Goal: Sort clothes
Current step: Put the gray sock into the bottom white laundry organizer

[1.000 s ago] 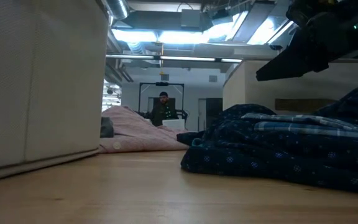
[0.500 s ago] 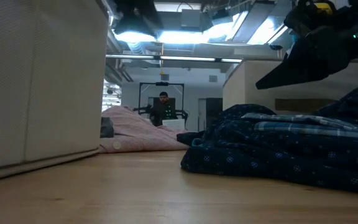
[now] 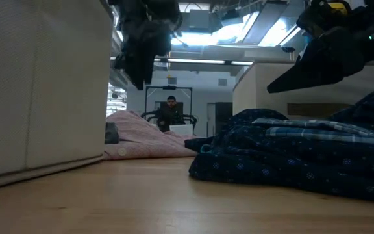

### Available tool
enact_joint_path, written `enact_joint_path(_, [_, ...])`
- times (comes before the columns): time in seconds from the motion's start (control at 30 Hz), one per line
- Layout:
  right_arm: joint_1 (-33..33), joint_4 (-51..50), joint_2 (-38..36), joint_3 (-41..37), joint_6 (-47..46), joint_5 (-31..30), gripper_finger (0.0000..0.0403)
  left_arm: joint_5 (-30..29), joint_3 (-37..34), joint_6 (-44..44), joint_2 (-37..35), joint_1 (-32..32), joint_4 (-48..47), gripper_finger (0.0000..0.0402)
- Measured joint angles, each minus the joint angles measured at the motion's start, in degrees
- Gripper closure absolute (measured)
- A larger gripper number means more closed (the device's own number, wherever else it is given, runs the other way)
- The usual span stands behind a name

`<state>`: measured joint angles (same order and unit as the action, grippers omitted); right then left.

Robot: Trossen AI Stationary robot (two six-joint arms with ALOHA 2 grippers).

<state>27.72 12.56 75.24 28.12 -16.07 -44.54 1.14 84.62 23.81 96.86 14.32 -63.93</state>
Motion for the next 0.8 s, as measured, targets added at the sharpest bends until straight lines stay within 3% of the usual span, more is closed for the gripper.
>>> enact_joint_path(0.8, [0.0,1.0,0.0,0.0,-0.2,0.6,0.0159,0.1,-1.2,1.5,8.5,-6.1,-6.5,0.0243])
